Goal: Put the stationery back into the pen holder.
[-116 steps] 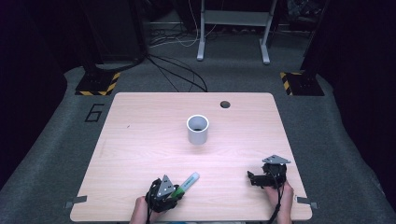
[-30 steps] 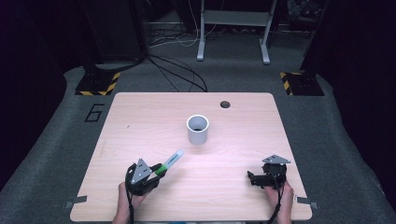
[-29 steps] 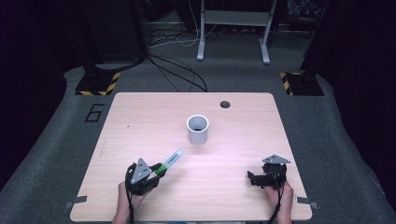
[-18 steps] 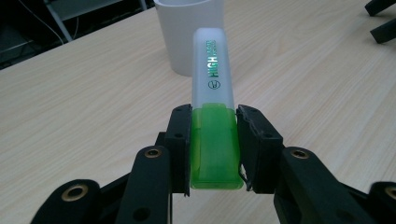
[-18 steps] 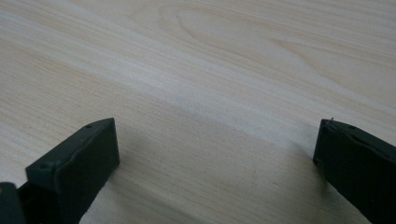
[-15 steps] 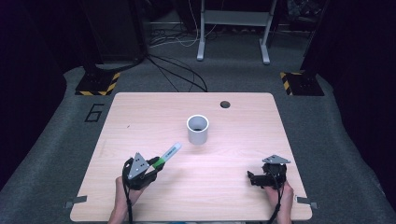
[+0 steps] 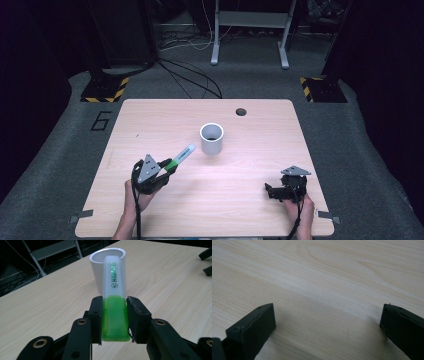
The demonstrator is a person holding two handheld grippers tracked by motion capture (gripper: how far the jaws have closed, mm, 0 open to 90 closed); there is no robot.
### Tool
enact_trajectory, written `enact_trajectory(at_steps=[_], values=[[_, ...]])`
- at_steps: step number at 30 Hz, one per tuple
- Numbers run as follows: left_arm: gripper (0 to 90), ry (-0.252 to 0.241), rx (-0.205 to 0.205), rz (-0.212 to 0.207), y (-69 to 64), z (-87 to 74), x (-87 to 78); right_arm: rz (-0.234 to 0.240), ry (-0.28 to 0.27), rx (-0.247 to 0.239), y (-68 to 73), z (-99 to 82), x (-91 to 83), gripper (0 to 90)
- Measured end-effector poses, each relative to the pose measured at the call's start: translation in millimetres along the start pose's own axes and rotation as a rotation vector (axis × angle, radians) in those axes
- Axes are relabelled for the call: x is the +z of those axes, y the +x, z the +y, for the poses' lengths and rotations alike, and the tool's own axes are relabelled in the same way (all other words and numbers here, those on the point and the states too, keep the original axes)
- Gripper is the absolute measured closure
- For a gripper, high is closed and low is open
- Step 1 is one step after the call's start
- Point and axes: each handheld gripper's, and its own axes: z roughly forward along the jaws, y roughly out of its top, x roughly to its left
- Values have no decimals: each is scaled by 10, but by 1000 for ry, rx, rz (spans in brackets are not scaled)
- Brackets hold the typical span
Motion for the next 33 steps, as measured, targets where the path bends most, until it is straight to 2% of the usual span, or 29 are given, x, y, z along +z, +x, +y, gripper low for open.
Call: enact_trajectory(at_steps=[5,8,20,21,22,27,31,33], values=[[671,-5,13,5,71,48,6,0,1,-1,-1,0,0,0],[672,-16,7,7,106,86,16,-1,0,2,1,0,0,0],[671,-18,11,-25,246,289,75,0,0,2,1,0,0,0],[672,-7,19,-32,264,309,83,-1,0,2,1,0,0,0],[672,-12,4,-38,260,315,96,0,1,-2,-2,0,-1,0],[672,10,23,-52,316,377,150,0,0,1,0,0,0,0],[671,25,17,-67,350,435,191,0,0,0,0,0,0,0],[671,35,32,-69,377,477,211,-1,-1,2,1,1,1,0]])
